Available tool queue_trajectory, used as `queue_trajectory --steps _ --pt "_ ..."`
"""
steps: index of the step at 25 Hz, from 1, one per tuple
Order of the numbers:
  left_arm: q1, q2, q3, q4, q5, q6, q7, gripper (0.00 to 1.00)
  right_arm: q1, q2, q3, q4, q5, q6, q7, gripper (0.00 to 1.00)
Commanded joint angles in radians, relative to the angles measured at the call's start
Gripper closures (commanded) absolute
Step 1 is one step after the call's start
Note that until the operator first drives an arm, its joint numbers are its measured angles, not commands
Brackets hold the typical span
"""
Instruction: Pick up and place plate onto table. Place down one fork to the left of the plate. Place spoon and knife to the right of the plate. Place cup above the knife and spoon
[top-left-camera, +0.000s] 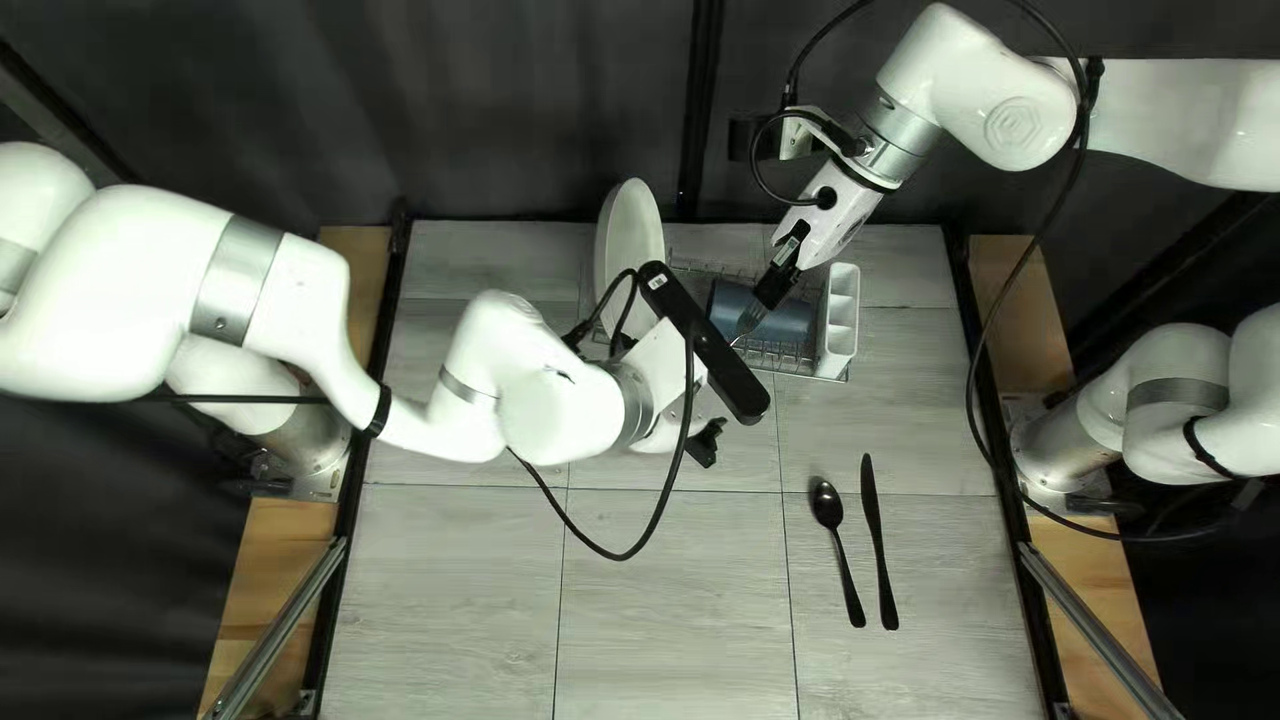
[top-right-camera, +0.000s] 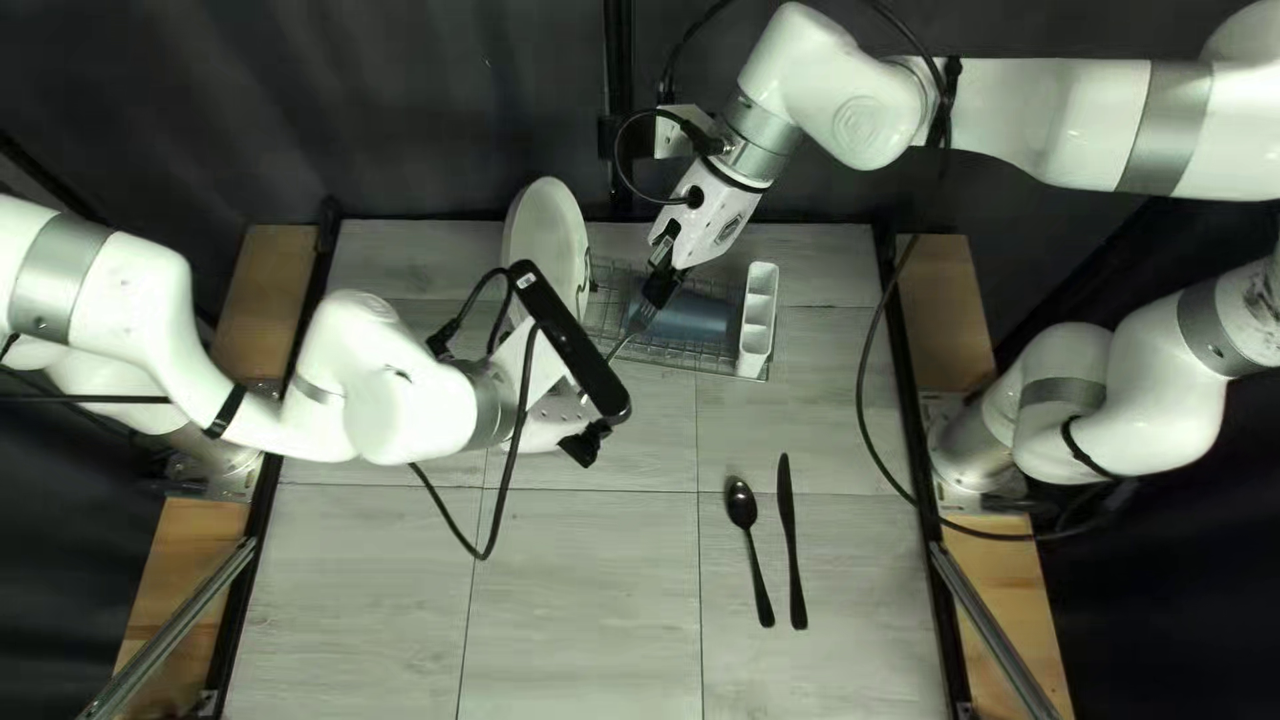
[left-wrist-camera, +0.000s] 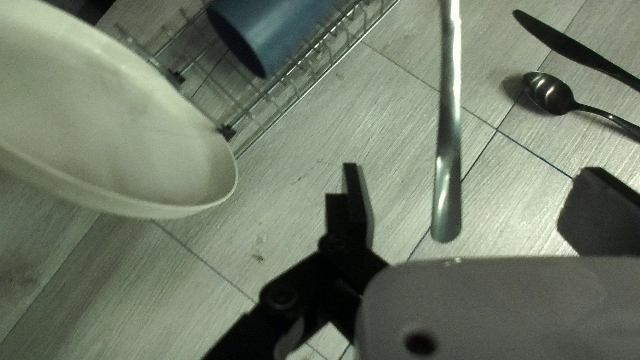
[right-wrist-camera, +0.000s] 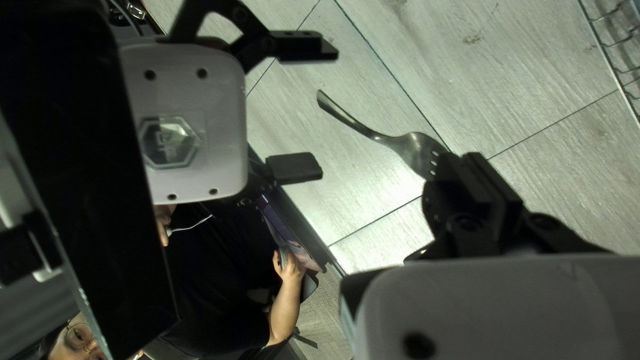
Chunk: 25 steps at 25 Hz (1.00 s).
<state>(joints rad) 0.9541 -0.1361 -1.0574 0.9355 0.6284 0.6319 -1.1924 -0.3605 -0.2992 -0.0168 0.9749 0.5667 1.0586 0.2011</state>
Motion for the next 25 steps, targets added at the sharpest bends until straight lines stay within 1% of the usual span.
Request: queue_trajectory --steps 1,13,17,25 --pt "-0.006 -0.011 0.010 -0.007 -0.014 -0.009 0.012 0.00 0.000 0.000 0.000 0.000 0.000 0.000 0.000 1.00" --pt "-0.003 -0.003 0.011 -0.008 -0.016 -0.012 0.011 0.00 0.000 0.000 0.000 0.000 0.000 0.000 0.000 1.00" --pt "0.017 0.048 -0.007 0.020 0.039 0.011 -0.022 0.00 0.000 0.000 0.000 0.000 0.000 0.000 0.000 1.00" --pt "0.027 0.084 -0.011 0.024 0.088 -0.004 -0.053 0.00 0.000 0.000 0.000 0.000 0.000 0.000 0.000 1.00"
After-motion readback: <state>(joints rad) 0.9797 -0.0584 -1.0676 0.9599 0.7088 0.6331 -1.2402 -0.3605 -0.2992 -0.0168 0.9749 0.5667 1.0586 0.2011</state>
